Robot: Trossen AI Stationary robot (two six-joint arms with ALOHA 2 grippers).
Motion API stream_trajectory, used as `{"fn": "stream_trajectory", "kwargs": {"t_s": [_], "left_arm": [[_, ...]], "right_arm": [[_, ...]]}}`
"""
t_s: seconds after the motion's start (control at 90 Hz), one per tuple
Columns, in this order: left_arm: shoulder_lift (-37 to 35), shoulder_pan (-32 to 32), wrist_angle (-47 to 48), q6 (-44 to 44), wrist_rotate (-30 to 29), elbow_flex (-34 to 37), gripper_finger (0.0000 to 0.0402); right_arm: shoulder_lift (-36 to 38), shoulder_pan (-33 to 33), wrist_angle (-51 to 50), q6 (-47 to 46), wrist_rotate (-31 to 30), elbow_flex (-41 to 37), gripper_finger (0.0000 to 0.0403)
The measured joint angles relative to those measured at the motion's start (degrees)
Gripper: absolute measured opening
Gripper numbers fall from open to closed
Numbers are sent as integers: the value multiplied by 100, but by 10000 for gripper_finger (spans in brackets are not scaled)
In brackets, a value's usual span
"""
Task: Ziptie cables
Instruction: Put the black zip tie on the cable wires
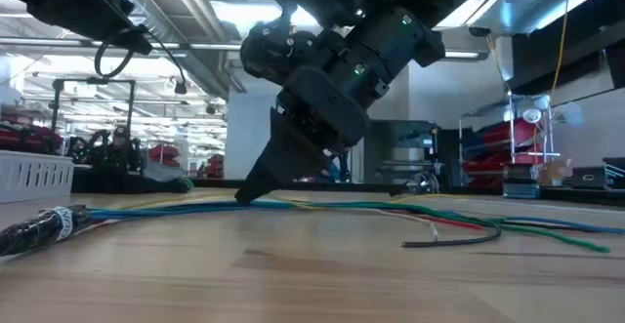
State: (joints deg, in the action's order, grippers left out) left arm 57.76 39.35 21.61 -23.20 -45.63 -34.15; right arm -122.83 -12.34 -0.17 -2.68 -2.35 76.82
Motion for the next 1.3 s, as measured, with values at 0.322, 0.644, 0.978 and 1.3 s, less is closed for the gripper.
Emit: {"fn": "stream_trajectory", "kwargs": {"t_s": [0.322,0.644,0.978,1.3], "left_arm": [[0,-4,-2,68,0,0,0],[0,-4,31,109,2,0,0],[0,-4,30,109,2,0,0],[0,-4,1,109,2,0,0]], "right_arm": [[15,50,448,-271,159,71,7],[15,53,-120,722,704,795,150],[-619,-248,936,1691,1258,940,220],[-1622,-262,709,1895,1445,1975,220]]}}
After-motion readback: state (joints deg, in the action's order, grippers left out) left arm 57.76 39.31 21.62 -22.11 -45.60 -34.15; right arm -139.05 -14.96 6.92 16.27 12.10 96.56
